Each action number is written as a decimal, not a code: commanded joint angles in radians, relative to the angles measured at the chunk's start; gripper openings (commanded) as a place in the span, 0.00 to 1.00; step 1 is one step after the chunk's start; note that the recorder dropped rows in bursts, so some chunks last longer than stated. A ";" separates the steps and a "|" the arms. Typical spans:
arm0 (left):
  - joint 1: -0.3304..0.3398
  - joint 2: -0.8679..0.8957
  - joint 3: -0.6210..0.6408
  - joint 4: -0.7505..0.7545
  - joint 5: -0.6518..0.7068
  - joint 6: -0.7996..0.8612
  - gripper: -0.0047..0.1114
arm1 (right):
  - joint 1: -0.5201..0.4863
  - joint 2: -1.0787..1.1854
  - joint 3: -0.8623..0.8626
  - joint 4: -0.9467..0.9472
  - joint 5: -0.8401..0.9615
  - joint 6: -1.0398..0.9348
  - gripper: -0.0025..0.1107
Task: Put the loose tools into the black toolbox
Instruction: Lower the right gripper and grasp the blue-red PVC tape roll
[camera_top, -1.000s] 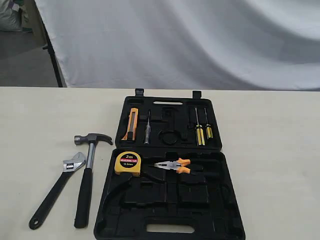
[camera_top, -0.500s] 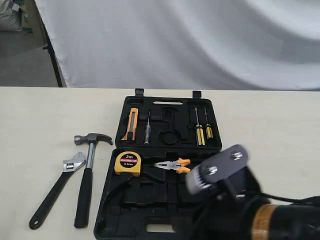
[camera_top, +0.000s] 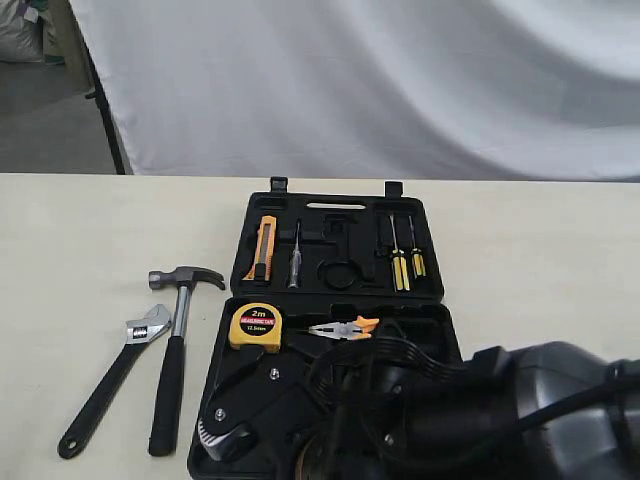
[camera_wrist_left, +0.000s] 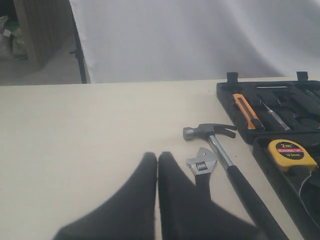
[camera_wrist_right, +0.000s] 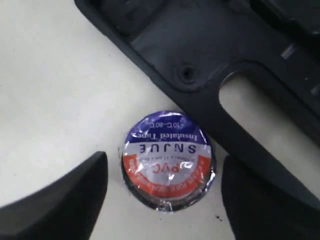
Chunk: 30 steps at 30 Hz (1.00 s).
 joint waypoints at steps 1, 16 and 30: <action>0.004 -0.003 0.003 -0.004 0.001 -0.008 0.05 | 0.000 -0.010 -0.007 -0.001 0.001 0.000 0.64; 0.004 -0.003 0.003 -0.004 0.001 -0.008 0.05 | 0.000 0.086 -0.007 0.008 -0.059 0.011 0.64; 0.004 -0.003 0.003 -0.004 0.001 -0.008 0.05 | 0.003 0.040 -0.007 0.053 -0.056 0.014 0.13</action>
